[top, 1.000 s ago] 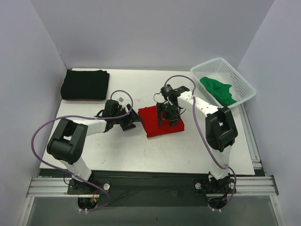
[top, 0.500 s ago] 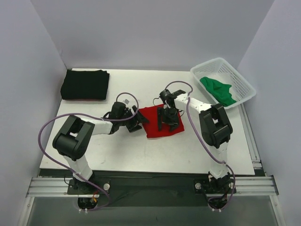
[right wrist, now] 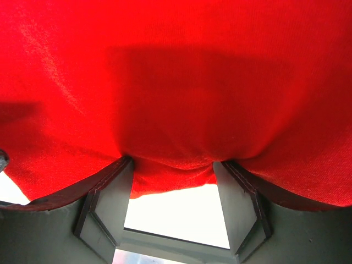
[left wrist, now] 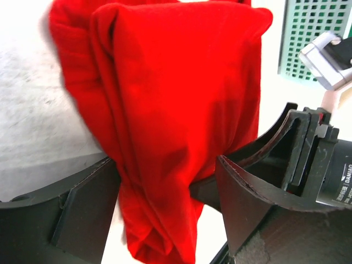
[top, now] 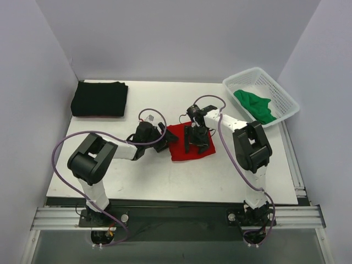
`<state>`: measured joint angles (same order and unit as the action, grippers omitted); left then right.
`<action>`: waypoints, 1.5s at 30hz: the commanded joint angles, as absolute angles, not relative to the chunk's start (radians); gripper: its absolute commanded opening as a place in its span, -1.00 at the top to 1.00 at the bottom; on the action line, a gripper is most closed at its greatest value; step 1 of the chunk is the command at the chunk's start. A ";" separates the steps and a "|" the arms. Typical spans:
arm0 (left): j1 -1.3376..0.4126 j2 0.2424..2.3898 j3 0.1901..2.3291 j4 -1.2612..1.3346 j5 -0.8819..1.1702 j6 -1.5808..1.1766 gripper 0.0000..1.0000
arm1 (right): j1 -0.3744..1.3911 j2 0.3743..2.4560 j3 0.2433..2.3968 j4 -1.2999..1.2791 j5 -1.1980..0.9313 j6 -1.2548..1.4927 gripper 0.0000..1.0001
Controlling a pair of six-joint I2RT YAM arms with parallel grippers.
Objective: Fold and stack the t-shirts
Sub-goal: Put the neatly folded tshirt into the corner of the board with the left arm
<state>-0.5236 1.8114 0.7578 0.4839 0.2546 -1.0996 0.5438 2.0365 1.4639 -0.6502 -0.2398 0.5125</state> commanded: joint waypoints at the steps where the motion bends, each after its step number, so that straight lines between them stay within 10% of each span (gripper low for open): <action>1: -0.537 1.867 0.715 0.456 0.161 -1.097 -0.57 | 0.543 2.042 1.431 -0.649 -0.238 0.517 -0.22; 11: -0.589 1.928 0.736 0.413 0.133 -1.105 -0.27 | 0.545 2.054 1.445 -0.649 -0.253 0.518 -0.22; 20: -0.580 1.901 0.862 0.121 0.054 -0.983 1.00 | 0.541 1.994 1.440 -0.652 -0.264 0.515 -0.24; 45: -0.339 1.902 1.543 -0.662 -0.175 0.061 1.00 | 0.437 1.753 1.243 -0.672 -0.256 0.503 -0.24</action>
<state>-0.3489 1.8896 1.4532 -0.5701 -0.0849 -0.1249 0.4343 1.8023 1.2545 -0.6289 -0.2672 0.5041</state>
